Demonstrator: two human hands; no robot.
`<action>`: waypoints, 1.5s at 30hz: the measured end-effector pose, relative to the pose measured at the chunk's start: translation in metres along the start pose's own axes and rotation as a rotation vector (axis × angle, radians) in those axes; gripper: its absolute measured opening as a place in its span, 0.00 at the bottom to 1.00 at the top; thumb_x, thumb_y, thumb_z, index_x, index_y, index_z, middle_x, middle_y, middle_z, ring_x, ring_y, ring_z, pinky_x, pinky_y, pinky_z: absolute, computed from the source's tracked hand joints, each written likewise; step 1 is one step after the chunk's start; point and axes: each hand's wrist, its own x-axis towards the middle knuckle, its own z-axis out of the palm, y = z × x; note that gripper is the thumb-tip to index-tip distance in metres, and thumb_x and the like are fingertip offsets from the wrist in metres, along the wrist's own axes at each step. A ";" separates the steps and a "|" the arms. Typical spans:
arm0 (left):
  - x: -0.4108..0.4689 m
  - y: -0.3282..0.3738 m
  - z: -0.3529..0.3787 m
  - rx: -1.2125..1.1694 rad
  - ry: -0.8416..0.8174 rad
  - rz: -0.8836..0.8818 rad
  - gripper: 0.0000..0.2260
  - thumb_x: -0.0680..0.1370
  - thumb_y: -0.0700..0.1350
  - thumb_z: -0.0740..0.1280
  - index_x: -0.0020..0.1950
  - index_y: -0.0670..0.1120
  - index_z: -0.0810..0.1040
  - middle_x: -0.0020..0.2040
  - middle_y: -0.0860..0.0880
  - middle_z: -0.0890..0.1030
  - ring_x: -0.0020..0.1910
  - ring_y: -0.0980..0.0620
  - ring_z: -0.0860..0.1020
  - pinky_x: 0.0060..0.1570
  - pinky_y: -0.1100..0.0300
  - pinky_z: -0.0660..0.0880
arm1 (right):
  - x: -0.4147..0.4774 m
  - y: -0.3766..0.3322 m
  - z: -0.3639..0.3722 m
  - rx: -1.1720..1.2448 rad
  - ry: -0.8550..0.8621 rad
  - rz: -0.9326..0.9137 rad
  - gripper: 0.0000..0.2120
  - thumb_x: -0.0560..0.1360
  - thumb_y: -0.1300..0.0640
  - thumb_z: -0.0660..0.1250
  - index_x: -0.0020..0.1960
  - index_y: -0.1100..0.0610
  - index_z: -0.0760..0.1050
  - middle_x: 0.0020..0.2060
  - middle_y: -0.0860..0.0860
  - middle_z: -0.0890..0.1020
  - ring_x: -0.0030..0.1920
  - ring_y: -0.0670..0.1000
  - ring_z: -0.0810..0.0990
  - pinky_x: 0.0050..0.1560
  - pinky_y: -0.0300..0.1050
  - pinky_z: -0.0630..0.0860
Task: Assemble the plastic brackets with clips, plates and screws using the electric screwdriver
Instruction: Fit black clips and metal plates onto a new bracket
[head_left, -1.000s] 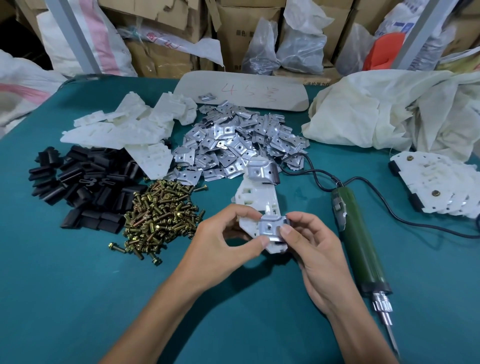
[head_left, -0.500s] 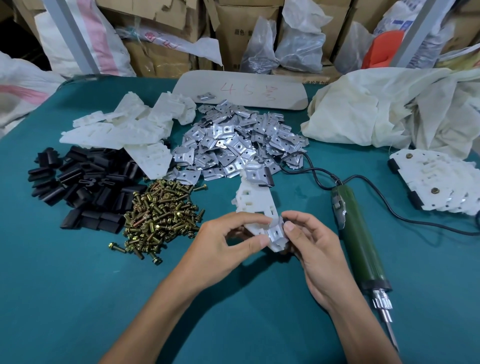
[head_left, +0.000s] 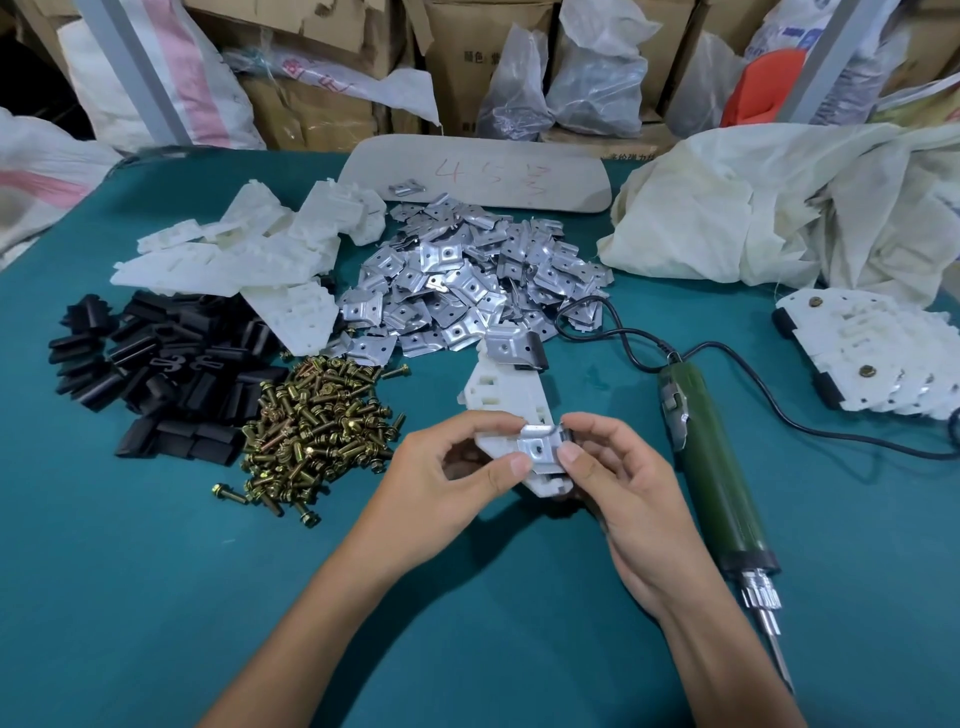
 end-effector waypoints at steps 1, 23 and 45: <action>-0.001 0.001 0.000 0.000 0.001 -0.001 0.13 0.74 0.57 0.74 0.57 0.57 0.83 0.47 0.46 0.85 0.43 0.42 0.81 0.50 0.45 0.79 | 0.000 0.000 0.000 0.009 -0.023 0.006 0.17 0.71 0.57 0.73 0.60 0.55 0.81 0.50 0.56 0.86 0.49 0.50 0.84 0.49 0.39 0.81; -0.004 0.010 -0.006 -0.064 -0.136 -0.094 0.15 0.74 0.48 0.76 0.60 0.59 0.84 0.57 0.48 0.86 0.53 0.43 0.81 0.61 0.37 0.75 | -0.003 -0.004 -0.002 -0.022 -0.095 -0.005 0.11 0.76 0.64 0.70 0.55 0.52 0.85 0.49 0.54 0.86 0.51 0.52 0.83 0.56 0.46 0.80; -0.003 0.011 0.005 -0.210 -0.047 -0.200 0.23 0.68 0.42 0.79 0.62 0.55 0.83 0.55 0.33 0.82 0.45 0.45 0.77 0.55 0.39 0.78 | -0.004 0.006 0.010 -0.132 -0.026 -0.203 0.11 0.76 0.60 0.73 0.52 0.45 0.84 0.43 0.46 0.84 0.46 0.46 0.81 0.51 0.39 0.79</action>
